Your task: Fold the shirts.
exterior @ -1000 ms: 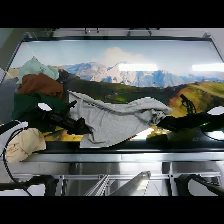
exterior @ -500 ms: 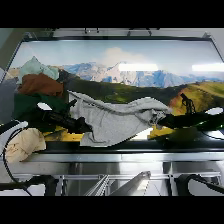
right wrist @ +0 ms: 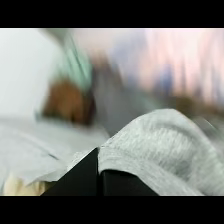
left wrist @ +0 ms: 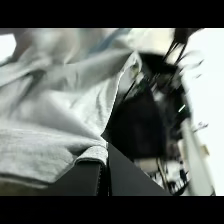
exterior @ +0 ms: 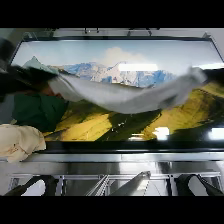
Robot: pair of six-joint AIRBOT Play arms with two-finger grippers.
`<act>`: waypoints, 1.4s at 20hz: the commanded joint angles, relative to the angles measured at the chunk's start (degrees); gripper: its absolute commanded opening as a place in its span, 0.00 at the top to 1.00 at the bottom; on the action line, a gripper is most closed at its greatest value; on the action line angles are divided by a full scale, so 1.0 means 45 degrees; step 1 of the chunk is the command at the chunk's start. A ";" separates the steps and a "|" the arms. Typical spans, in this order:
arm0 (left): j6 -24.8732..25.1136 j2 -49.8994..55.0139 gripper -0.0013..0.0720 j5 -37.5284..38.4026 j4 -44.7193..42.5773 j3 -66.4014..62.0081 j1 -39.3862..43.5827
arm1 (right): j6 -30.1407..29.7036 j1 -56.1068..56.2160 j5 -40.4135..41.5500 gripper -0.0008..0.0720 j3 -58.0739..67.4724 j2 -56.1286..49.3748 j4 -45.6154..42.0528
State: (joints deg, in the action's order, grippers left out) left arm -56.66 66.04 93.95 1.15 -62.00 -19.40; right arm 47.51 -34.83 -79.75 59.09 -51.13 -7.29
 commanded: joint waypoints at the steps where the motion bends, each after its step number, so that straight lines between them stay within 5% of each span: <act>1: 0.0063 -0.2171 0.96 0.0894 0.5513 -0.1549 -0.2531 | -0.0049 -0.1865 0.1894 0.96 0.2735 0.2880 0.3429; 4: 0.0039 -0.3667 0.96 0.1452 0.7135 -0.1957 -0.4575 | -0.1122 -0.1666 0.3410 0.96 0.4289 0.3886 0.3429; 7: 0.0005 -0.4658 0.95 0.1642 0.6601 -0.1807 -0.6251 | -0.1753 -0.1647 0.4881 0.96 0.5532 0.4401 0.2977; 12: -0.0087 -0.4347 0.95 0.0549 0.3313 0.0486 -0.3842 | -0.1749 -0.1588 0.3589 0.96 0.5727 0.3711 0.1651; 17: 0.0704 -0.1117 0.96 -0.2079 -0.0214 0.1583 -0.0267 | -0.1554 0.0806 0.2395 0.96 0.3847 0.1195 -0.1171; 21: 0.1282 0.2798 0.96 -0.3332 -0.2176 0.0534 0.1277 | -0.1564 0.3682 0.4566 0.96 0.1588 -0.1666 -0.4265; 27: 0.1511 0.8281 0.96 -0.4240 -0.3633 -0.3215 0.2093 | -0.1807 0.5212 0.9258 0.96 0.1812 -0.6761 -0.5139; 28: 0.1501 0.8806 0.85 -0.4109 -0.3750 -0.3925 0.2084 | -0.1802 0.5158 0.9219 0.88 0.2176 -0.7159 -0.5139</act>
State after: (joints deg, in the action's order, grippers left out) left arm -50.39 96.55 76.55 -12.38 -71.94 -11.09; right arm 39.92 -13.39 -45.67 66.96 -75.29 -28.05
